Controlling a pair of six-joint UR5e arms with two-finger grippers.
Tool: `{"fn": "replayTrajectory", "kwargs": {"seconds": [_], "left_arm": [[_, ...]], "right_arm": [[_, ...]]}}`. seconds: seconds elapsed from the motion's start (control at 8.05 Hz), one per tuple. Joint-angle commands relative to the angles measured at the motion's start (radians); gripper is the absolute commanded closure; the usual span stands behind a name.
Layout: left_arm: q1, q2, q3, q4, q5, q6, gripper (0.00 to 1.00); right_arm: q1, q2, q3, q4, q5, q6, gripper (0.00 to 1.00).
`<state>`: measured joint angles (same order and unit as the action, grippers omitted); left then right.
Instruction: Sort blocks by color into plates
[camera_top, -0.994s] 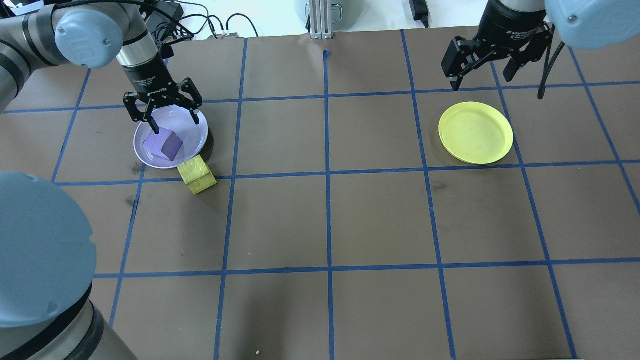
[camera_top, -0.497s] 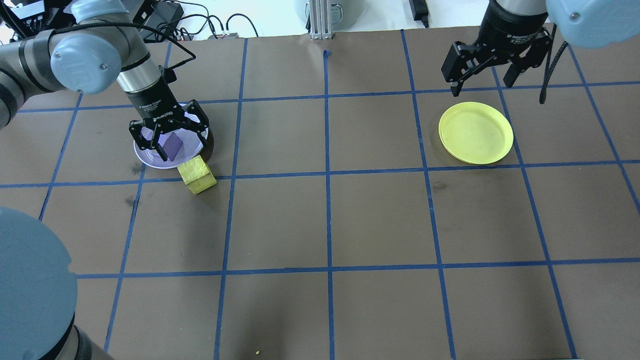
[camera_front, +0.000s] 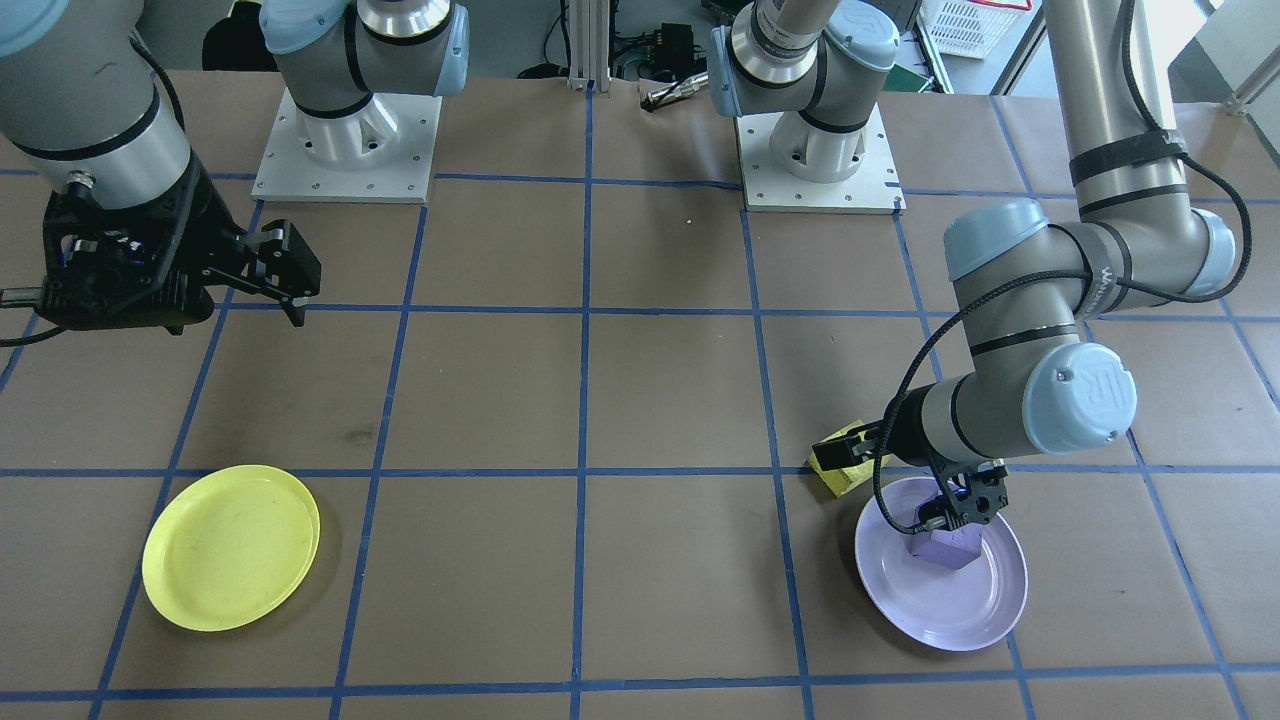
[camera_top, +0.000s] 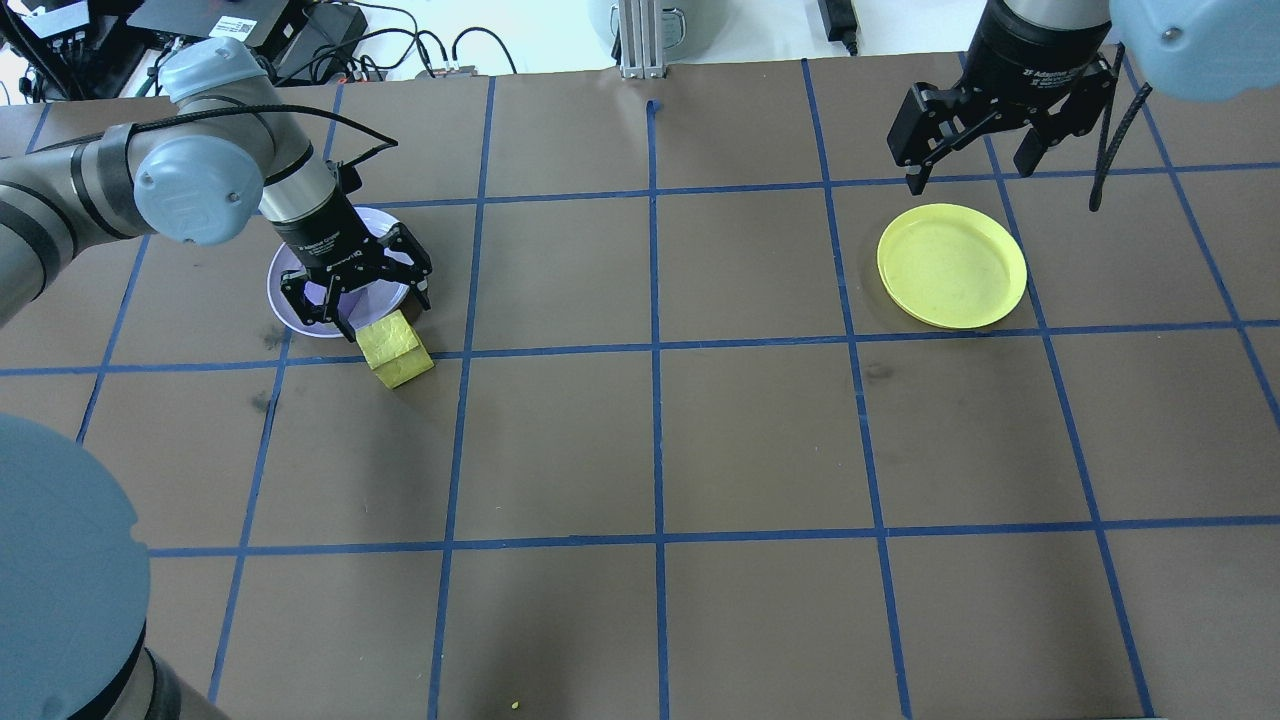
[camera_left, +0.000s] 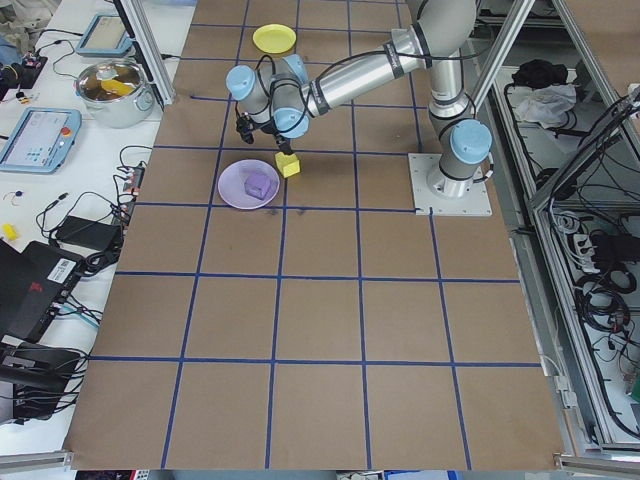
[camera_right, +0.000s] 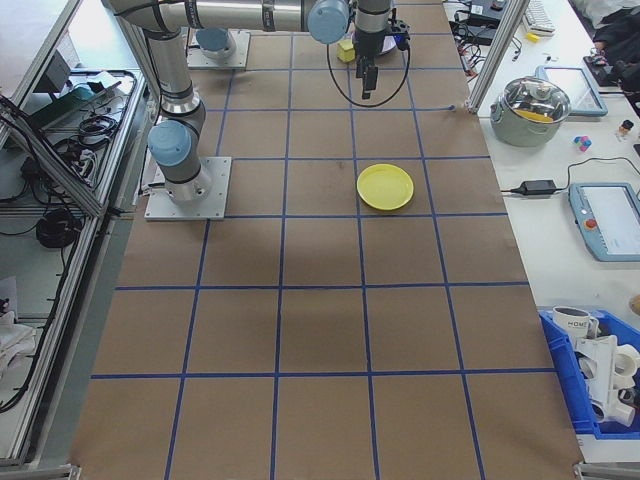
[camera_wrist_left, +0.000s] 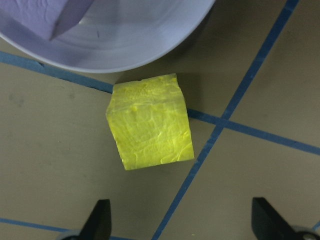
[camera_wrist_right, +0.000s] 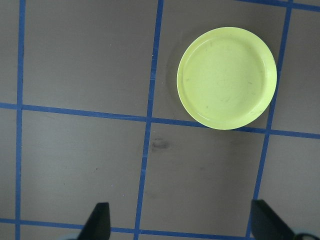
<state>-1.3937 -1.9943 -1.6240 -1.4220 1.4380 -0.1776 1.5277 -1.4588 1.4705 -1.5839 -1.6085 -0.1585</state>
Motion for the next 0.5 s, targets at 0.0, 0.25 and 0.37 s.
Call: {"fn": "replayTrajectory", "kwargs": {"seconds": [0.0, 0.25, 0.37], "left_arm": [[0.001, -0.015, -0.007, 0.017, 0.002, 0.007, 0.0], [0.001, -0.02, -0.011, 0.014, 0.005, 0.027, 0.0], [0.001, -0.02, -0.011, 0.014, 0.03, 0.07, 0.0]], "right_arm": [[0.0, -0.017, 0.019, -0.001, -0.002, -0.016, 0.0], [0.0, -0.026, 0.019, -0.001, 0.007, -0.018, 0.0], [0.0, -0.029, 0.019, -0.001, 0.01, -0.018, 0.0]]}}
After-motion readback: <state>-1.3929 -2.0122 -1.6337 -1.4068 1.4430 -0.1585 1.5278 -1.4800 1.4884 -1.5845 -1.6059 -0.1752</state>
